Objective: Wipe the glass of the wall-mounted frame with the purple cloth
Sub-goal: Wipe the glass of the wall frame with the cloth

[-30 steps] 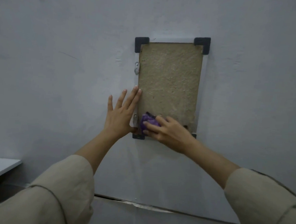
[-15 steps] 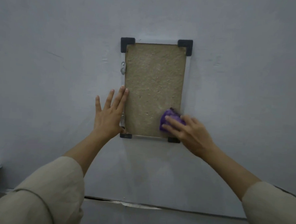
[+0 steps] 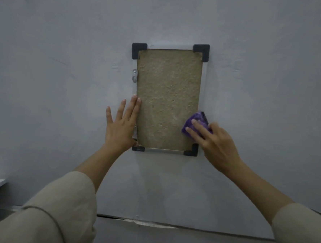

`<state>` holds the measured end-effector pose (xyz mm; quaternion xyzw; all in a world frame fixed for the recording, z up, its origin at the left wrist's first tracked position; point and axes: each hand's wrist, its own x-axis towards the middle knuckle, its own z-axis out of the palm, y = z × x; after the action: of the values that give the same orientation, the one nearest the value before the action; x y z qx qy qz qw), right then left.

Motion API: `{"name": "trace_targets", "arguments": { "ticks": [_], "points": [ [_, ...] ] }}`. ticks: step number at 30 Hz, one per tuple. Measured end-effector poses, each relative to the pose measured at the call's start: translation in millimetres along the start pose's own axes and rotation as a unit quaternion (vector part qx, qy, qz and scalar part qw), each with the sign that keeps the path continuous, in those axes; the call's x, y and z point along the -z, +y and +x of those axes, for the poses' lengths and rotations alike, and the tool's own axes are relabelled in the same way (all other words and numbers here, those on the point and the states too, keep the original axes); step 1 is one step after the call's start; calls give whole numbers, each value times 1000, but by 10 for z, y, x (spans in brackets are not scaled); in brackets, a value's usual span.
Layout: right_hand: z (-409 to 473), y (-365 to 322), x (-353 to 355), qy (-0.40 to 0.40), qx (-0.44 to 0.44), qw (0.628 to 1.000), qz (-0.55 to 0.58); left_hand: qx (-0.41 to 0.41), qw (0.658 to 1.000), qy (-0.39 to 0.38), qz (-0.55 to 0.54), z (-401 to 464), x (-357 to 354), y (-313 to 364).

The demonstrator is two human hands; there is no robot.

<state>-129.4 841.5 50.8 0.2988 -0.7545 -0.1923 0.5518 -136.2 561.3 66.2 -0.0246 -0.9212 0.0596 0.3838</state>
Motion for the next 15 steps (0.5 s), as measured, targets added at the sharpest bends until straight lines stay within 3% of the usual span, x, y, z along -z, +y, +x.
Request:
{"name": "trace_targets", "arguments": {
  "ticks": [3, 5, 7, 11, 13, 15],
  "points": [
    [-162, -93, -21, -55, 132, 990, 5, -2, 1000, -2, 4, 5, 4, -2],
    [-88, 17, 12, -60, 147, 987, 5, 0, 1000, -3, 9, 7, 1, 1],
    [80, 143, 50, -37, 101, 994, -14, 5, 1000, -5, 10, 7, 9, 11],
    [411, 98, 139, 4, -148, 988, 42, 7, 1000, -8, 11, 4, 30, 28],
    [450, -113, 142, -28, -139, 986, 92, 2, 1000, -13, 6, 10, 45, 21],
    [399, -329, 95, -89, -39, 985, 142, -5, 1000, -19, -7, 22, 77, -7]
  ]
}}
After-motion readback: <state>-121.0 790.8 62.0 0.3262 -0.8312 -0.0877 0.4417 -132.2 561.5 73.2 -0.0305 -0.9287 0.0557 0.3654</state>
